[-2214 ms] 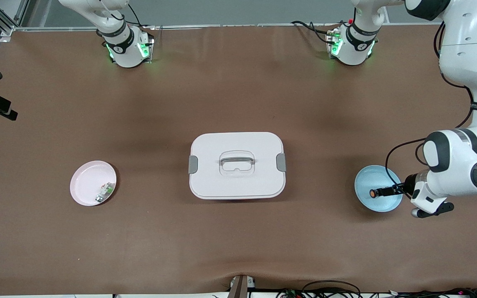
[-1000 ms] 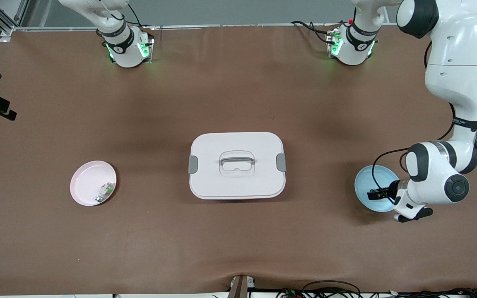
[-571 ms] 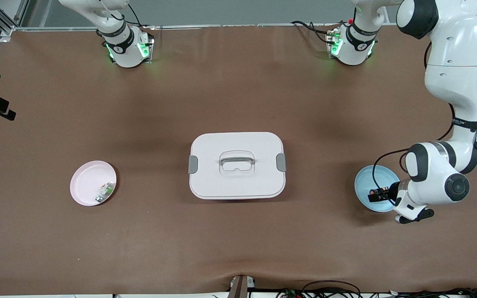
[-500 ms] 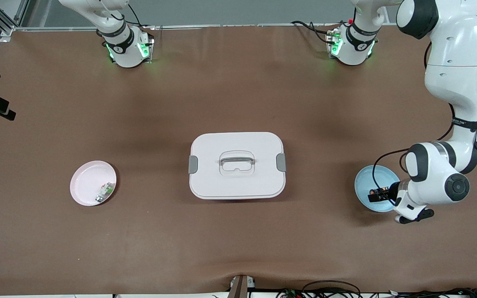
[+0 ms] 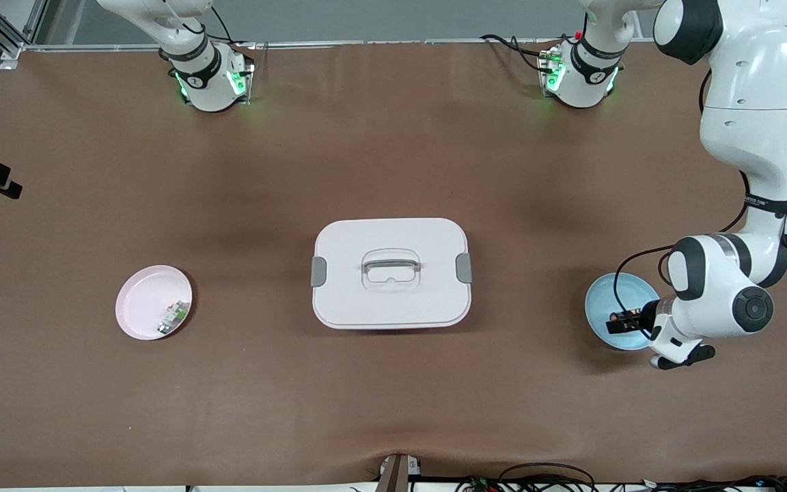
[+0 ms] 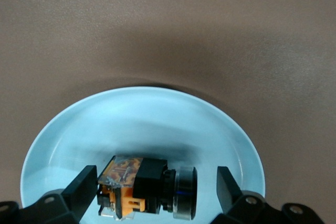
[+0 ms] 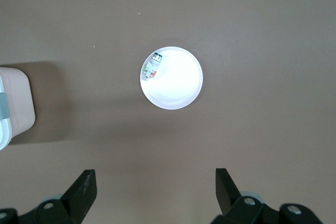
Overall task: Transfer orange switch to right arm and place
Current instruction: 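Lower the left gripper and close it on the orange switch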
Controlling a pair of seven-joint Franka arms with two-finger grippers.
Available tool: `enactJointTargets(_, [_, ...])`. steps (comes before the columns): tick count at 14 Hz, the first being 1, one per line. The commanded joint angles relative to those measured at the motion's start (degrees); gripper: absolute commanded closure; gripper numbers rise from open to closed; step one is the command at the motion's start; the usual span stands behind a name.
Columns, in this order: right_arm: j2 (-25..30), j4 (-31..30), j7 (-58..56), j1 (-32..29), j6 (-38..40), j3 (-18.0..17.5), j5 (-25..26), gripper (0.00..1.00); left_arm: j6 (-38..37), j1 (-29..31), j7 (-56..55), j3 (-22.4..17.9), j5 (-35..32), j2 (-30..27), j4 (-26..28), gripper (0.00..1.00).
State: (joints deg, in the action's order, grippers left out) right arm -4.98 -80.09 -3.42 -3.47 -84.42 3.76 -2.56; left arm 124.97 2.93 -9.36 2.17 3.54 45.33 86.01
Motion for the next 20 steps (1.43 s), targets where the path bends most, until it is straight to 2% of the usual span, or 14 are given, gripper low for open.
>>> enactJointTargets(1, [0.76, -0.42, -0.35, -0.48, 0.31, -0.24, 0.45, 0.0, 0.28, -0.2, -0.49, 0.03, 0.07, 0.46, 0.03, 0.0])
enactJointTargets(10, [0.67, -0.42, -0.44, -0.66, 0.05, -0.24, 0.45, 0.0, 0.36, -0.2, -1.1, 0.03, 0.16, 0.55, -0.05, 0.0])
enactJointTargets(14, [0.58, -0.42, -0.44, -0.48, -0.13, -0.33, 0.45, 0.0, 0.36, -0.2, -3.47, 0.03, 0.24, 0.64, -0.23, 0.34])
enactJointTargets(16, [0.58, -0.42, -0.44, -0.57, -0.13, -0.33, 0.36, 0.0, 0.36, -0.2, -3.47, 0.03, 0.42, 0.64, -0.23, 0.47])
enactJointTargets(18, [0.58, -0.42, -0.44, -0.48, -0.04, -0.33, 0.36, 0.0, 0.36, -0.2, -3.56, 0.03, 0.51, 0.64, -0.23, 0.66])
enactJointTargets(19, [0.58, -0.42, -0.44, -0.48, -0.13, -0.33, 0.36, 0.0, 0.36, -0.2, -3.56, 0.03, 0.59, 0.55, -0.23, 0.72])
enactJointTargets(20, [0.58, -0.42, -0.44, -0.48, -0.13, -0.33, 0.36, 0.0, 0.36, -0.2, -3.56, 0.03, 0.6, 0.46, -0.23, 0.72])
